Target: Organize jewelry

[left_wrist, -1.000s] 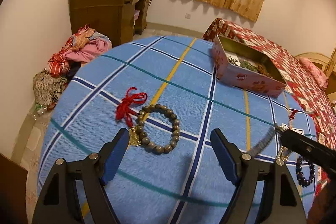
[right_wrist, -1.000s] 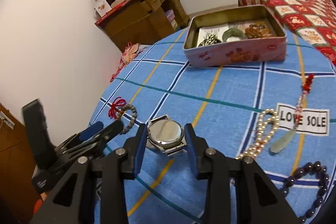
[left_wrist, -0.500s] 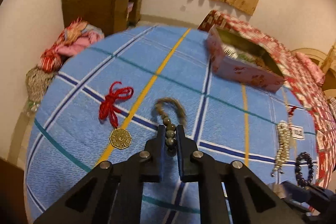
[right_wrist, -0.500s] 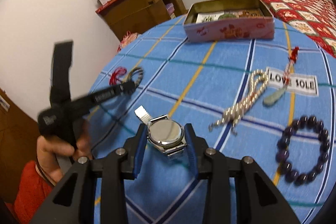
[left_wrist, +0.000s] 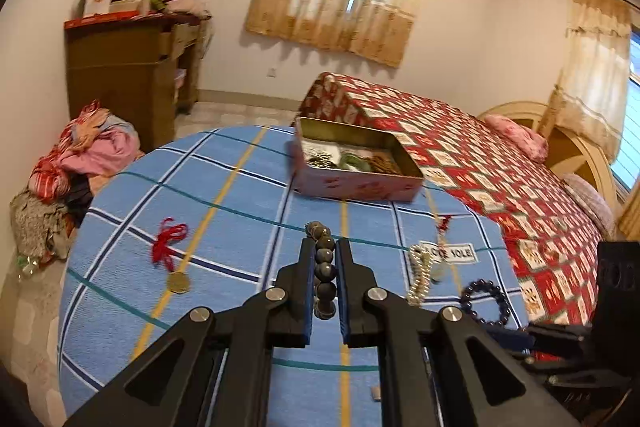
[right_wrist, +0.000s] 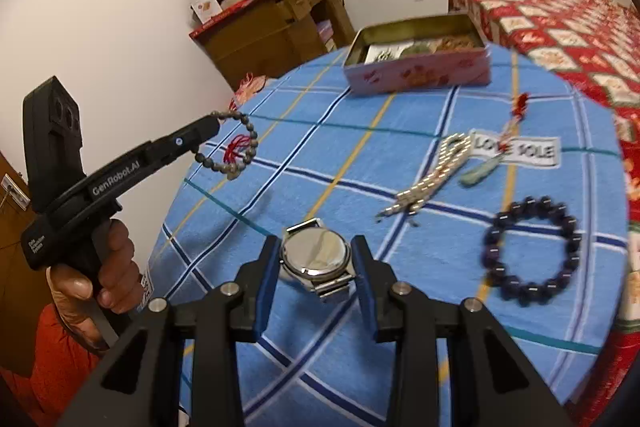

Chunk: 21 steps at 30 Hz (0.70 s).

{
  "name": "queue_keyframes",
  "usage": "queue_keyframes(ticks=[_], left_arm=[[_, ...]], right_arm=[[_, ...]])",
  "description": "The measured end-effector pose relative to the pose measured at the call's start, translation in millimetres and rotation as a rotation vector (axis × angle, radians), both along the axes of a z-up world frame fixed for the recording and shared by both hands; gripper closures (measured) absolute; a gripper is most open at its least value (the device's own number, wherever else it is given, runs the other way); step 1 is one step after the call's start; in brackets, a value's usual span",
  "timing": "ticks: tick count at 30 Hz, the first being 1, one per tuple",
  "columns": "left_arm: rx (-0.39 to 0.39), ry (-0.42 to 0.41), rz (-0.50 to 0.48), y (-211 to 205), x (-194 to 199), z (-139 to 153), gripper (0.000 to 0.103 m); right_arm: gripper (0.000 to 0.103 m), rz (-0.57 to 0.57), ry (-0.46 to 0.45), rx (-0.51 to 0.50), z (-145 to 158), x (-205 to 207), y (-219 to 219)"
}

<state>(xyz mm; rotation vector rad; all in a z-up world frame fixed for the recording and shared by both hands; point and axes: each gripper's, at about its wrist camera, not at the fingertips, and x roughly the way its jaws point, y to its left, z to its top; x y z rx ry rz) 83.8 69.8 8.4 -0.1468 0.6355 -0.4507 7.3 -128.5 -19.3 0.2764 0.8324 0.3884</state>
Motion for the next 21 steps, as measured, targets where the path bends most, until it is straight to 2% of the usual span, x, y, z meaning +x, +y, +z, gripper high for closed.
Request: queue_keyframes(ticks=[10,15,19,21], left_arm=[[0.051,-0.005,-0.059,-22,-7,-6,0.094],[0.055,-0.05,-0.056,-25,1,12,0.094],[0.032,-0.085,-0.07,-33,27,33,0.094],[0.044,-0.118,-0.07,-41,41,42,0.094]], right_arm=[[0.065,-0.024,0.037,0.003,-3,-9,-13],[0.065,-0.051,-0.041,0.041,31,15,-32],[0.065,-0.078,-0.123,0.084,69,55,-53],[0.065,-0.102,-0.173,0.07,86,75,-60]])
